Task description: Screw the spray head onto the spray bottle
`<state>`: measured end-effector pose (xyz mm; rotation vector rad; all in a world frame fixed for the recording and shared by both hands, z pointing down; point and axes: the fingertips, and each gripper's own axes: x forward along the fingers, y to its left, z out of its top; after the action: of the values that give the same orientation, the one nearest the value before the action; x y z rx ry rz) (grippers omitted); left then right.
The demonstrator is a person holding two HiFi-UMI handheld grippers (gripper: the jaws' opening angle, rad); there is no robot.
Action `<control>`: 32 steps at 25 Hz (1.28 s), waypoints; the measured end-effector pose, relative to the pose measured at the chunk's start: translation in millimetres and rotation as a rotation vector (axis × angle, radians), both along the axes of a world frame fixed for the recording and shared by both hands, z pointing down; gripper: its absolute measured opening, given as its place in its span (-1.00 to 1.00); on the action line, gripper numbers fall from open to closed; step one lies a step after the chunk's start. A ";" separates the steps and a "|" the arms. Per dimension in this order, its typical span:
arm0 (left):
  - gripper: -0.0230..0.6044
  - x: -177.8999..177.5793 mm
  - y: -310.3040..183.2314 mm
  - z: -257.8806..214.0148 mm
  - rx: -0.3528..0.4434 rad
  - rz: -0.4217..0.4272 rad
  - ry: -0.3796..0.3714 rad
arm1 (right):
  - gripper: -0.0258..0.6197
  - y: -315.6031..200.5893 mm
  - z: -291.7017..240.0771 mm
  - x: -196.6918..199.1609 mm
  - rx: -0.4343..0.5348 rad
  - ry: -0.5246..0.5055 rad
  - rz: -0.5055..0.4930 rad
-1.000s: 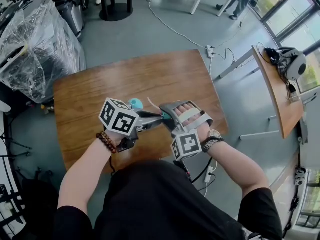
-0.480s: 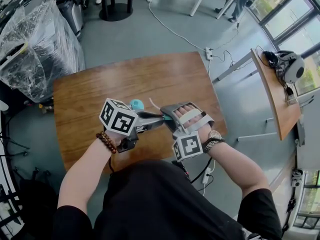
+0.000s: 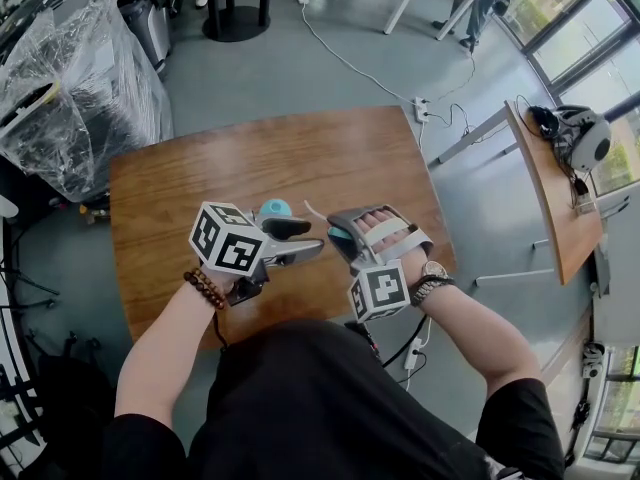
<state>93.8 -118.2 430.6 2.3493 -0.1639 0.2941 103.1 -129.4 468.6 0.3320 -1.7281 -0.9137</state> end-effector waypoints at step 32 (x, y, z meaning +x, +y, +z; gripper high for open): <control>0.58 -70.4 -61.3 121.9 0.519 -0.301 -0.527 | -0.54 -3.6 -43.7 -0.8 -0.241 -0.201 0.199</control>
<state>23.4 -179.5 552.4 2.6434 -0.9344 0.7919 102.3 -132.9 424.9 0.4380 -1.9273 -0.5351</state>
